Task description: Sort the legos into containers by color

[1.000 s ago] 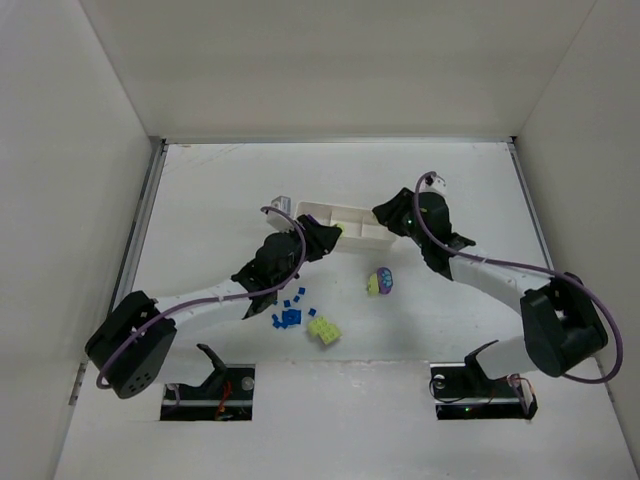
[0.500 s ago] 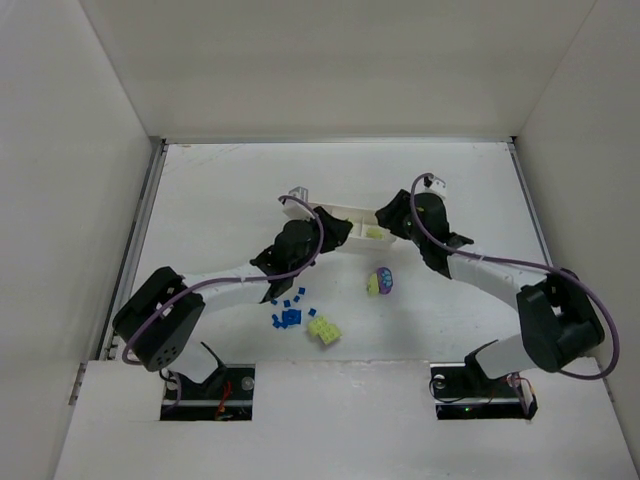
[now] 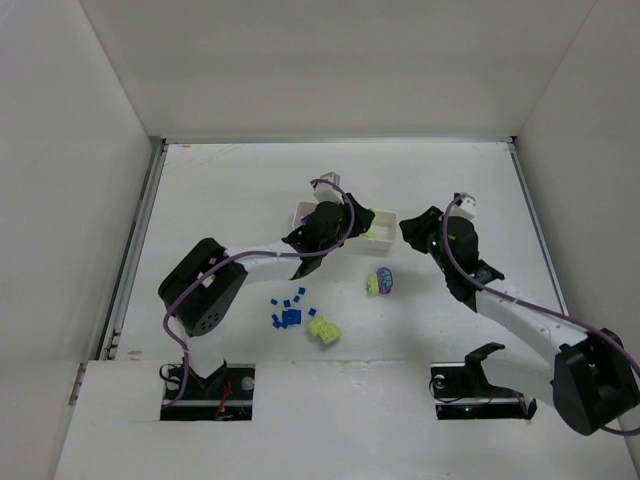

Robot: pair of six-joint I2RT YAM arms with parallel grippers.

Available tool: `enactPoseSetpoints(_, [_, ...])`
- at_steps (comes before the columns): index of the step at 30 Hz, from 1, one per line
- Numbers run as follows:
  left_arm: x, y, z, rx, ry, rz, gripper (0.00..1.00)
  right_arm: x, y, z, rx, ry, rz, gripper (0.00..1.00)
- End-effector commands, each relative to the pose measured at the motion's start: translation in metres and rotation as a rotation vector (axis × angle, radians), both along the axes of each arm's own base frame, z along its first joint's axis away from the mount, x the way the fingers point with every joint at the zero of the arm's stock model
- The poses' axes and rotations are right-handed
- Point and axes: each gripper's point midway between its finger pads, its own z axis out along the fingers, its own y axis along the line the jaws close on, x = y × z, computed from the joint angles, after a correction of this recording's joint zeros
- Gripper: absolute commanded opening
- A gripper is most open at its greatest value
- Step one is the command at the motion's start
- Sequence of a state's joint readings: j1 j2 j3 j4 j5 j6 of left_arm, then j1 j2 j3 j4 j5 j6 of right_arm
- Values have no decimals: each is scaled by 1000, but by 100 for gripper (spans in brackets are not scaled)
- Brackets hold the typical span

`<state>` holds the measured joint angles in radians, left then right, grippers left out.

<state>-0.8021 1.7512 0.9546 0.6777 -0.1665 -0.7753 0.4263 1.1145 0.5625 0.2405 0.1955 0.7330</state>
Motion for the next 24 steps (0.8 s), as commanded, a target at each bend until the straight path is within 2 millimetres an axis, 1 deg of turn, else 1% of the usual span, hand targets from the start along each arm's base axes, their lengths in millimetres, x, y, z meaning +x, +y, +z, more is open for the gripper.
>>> enactPoseSetpoints(1, [10,-16,6,54,-45,-21,17,-8,-8,5,11,-47,-20,35])
enactPoseSetpoints(3, [14,-21,1,88,-43,-21,20,-13,-12,1,13,-50,-29,42])
enactPoseSetpoints(5, [18,-24,-2,121,-44,-17,25,-16,-13,-1,15,-57,-32,47])
enactPoseSetpoints(7, [21,-27,-1,144,-58,-18,31,-17,-13,2,21,-67,-31,51])
enactPoseSetpoints(11, [21,-34,6,163,-75,-32,42,-18,-9,7,20,-83,-20,55])
enactPoseSetpoints(14, [22,-35,12,171,-87,-37,48,-21,-3,11,21,-94,0,57])
enactPoseSetpoints(16, [21,-35,18,164,-92,-41,52,-22,-3,11,17,-95,-4,58])
enactPoseSetpoints(18, [19,-33,27,160,-102,-41,52,-22,1,10,4,-90,9,54])
enactPoseSetpoints(19, [17,-30,32,158,-107,-40,51,-23,4,11,-1,-91,20,50])
enactPoseSetpoints(22, [13,-13,43,147,-116,-21,43,-25,14,9,-29,-88,55,36])
enactPoseSetpoints(24, [5,1,47,145,-118,-13,37,-25,23,6,-51,-76,85,28])
